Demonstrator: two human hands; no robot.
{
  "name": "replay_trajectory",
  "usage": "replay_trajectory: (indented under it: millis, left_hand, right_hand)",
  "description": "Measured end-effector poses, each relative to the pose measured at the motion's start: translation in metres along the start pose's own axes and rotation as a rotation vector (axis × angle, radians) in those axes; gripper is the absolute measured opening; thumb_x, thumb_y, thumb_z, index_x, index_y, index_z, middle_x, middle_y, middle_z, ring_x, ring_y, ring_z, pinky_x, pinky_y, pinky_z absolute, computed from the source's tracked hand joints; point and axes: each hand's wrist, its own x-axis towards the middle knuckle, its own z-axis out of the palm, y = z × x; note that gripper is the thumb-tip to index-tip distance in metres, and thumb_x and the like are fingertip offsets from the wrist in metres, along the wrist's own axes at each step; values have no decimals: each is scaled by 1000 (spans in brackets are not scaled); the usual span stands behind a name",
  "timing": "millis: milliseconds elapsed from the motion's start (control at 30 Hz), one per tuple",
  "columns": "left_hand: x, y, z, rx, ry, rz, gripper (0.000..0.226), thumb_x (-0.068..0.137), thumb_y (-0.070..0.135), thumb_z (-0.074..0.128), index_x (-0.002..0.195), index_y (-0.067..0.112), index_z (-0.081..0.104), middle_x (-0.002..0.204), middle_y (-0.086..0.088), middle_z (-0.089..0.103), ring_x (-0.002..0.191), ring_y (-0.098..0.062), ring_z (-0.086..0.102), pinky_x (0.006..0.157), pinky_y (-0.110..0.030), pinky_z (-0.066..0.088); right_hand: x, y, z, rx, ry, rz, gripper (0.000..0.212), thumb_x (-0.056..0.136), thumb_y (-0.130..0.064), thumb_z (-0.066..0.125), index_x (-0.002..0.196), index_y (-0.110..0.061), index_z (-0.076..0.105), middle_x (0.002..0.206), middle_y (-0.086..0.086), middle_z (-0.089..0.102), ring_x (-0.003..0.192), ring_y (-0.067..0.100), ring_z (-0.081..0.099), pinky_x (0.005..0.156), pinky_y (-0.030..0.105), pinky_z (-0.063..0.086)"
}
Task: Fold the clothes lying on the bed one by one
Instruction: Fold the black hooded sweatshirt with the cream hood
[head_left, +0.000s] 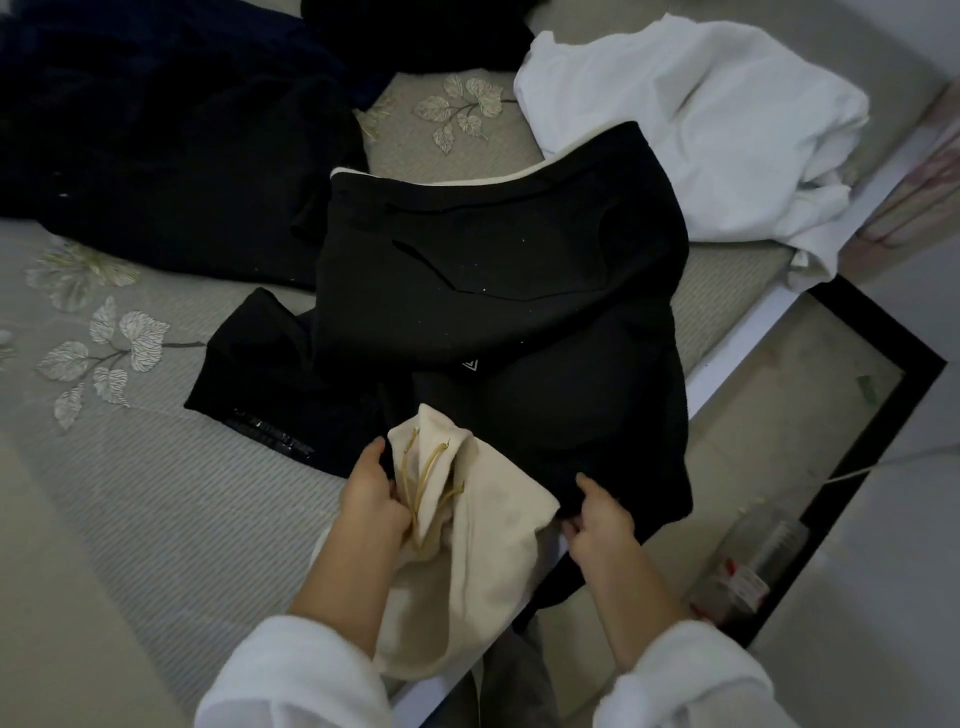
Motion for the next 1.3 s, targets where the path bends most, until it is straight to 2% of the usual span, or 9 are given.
replay_trajectory:
  millis: [233,500,567,667,767,900,967,1200,1300]
  left_hand:
    - [-16,30,17,-81,-109,-16,30,96,36,52,83,10,59,58,-4,59,65,-19,54,63,-32,49]
    - [-80,45,-29,-226,-193,308,47,104,32,27,150,21,25,150,-7,38,135,-23,40,118,-44,9]
    - [-100,39,-44,-281,-207,386,47,103,33,32,149,24,26,144,-7,45,124,-27,50,110,-44,29]
    - [-127,8,-42,-68,-231,276,38,90,35,57,123,17,53,97,-8,64,73,-17,58,63,-27,46]
    - [-150,-29,-17,84,-347,100,63,92,49,51,143,14,39,135,-13,48,107,-26,52,89,-33,42]
    - [-174,-52,19,-133,-550,-51,62,94,54,44,134,7,49,118,-7,65,75,-28,60,93,-38,48]
    - [-181,-51,32,-266,-576,-61,59,93,50,49,133,7,51,120,-16,63,93,-34,61,95,-46,46]
    - [-236,22,-12,-249,-315,348,36,91,25,60,124,11,58,116,-9,63,111,-25,59,86,-34,46]
    - [-281,42,-56,-156,-271,616,32,89,24,62,116,7,62,103,-8,68,89,-17,68,71,-25,52]
  right_hand:
    - [-41,-62,-18,142,-177,-253,53,93,-22,61,141,-14,42,126,15,58,106,30,60,88,43,53]
    - [-158,-130,-39,60,-206,-558,16,96,-15,56,111,-11,58,97,5,65,86,17,64,62,27,50]
    - [-188,-137,-42,61,-260,-531,23,94,-12,57,116,-4,59,102,10,67,88,22,67,63,30,52]
    - [-228,-143,-46,42,-358,-546,30,91,-10,60,120,-2,59,106,16,68,92,28,68,72,38,56]
    - [-264,-148,-50,-15,-459,-614,24,92,-11,59,114,-2,60,105,16,69,93,28,69,80,42,57]
    - [-293,-162,-60,-51,-498,-738,7,93,-9,57,97,-6,62,92,10,70,82,20,70,65,32,56]
    - [-302,-169,-67,-66,-504,-790,5,92,-9,57,93,-7,62,90,9,70,82,21,69,62,30,55]
    - [-300,-195,-79,-185,-427,-939,12,96,-7,50,98,0,60,101,17,67,90,28,67,81,41,54]
    - [-298,-190,-75,-272,-406,-1023,12,95,-13,53,86,-10,59,94,11,65,97,30,64,86,42,53]
